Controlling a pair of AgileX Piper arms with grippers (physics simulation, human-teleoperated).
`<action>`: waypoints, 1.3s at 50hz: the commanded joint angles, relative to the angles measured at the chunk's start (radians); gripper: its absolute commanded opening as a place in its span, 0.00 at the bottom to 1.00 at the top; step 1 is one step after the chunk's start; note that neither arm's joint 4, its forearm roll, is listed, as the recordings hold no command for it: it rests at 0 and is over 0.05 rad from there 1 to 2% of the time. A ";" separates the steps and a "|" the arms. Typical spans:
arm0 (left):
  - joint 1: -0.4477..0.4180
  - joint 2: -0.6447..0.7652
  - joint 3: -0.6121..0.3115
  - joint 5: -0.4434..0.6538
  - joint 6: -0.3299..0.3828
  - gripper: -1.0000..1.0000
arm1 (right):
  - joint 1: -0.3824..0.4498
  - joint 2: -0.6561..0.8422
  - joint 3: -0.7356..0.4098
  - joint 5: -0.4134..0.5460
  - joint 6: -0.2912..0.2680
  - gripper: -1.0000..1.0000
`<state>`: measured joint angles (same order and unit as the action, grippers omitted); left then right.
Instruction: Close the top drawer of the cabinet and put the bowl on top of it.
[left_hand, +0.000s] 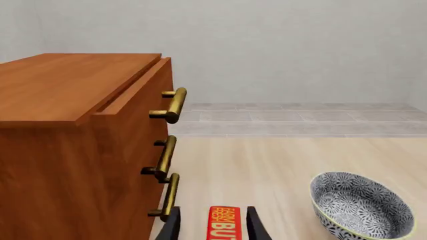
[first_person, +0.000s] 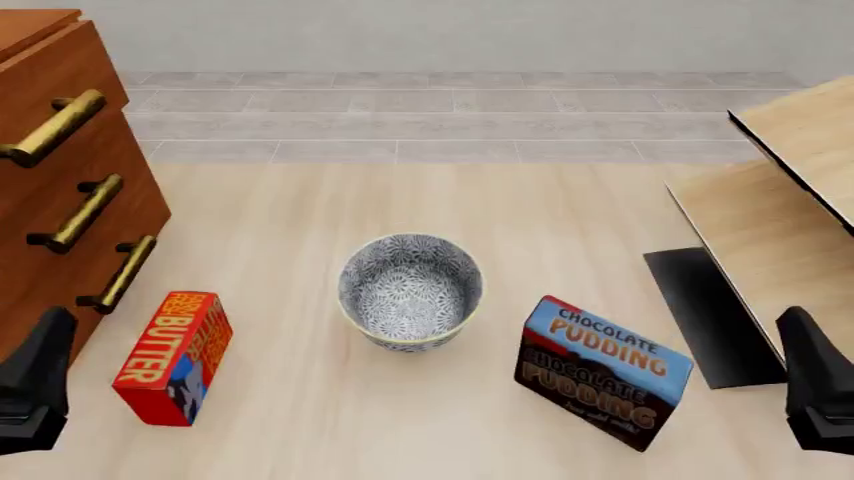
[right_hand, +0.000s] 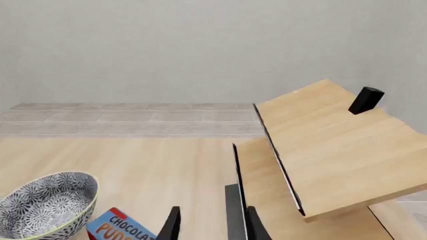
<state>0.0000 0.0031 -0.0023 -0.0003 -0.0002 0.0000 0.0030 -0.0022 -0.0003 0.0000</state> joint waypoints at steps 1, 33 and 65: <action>0.000 0.004 -0.002 -0.001 0.000 1.00 | 0.000 0.005 -0.005 0.001 0.000 1.00; 0.010 0.156 -0.047 -0.059 -0.004 1.00 | 0.000 0.010 -0.003 -0.007 0.000 1.00; 0.059 0.444 -0.268 -0.056 -0.029 1.00 | 0.000 0.010 -0.003 -0.007 0.000 1.00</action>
<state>0.0506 0.3783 -0.2366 -0.0493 -0.0291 0.0000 0.0183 -0.0055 -0.0108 -0.0001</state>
